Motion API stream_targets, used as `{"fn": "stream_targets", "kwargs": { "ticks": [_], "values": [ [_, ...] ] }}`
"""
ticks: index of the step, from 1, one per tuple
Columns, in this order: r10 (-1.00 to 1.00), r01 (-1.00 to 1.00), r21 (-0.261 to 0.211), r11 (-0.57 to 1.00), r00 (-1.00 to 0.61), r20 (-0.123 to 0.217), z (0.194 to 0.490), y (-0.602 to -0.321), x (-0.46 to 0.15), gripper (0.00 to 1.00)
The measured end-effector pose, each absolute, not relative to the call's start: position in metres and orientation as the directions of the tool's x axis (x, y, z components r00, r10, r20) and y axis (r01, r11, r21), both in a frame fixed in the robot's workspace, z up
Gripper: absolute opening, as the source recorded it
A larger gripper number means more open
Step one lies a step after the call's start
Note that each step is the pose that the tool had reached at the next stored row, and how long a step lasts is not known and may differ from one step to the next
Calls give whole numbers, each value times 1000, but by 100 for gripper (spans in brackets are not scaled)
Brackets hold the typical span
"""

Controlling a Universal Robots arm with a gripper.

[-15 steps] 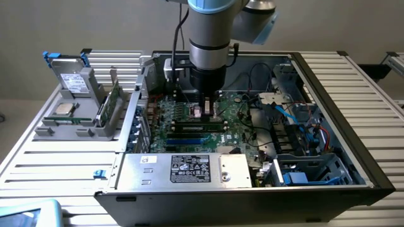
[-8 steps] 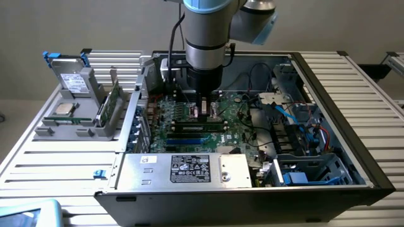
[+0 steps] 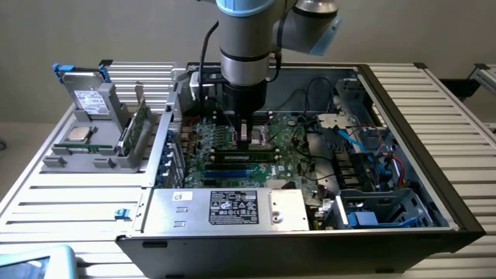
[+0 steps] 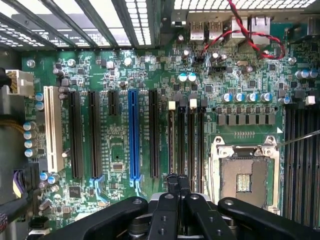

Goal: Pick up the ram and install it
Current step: 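Press down the ram until it locks into place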

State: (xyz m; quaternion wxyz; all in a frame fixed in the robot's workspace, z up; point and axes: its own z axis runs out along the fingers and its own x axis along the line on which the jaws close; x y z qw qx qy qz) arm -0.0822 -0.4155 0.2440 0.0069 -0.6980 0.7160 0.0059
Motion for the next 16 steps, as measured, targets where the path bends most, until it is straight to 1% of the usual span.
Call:
{"fn": "stream_targets", "kwargs": {
  "ticks": [8,16],
  "values": [
    [-1000,-1000,-1,25,-25,-18,241,-415,-94,11],
    [-1000,-1000,-3,25,-25,-15,231,-415,-96,11]
  ]
}}
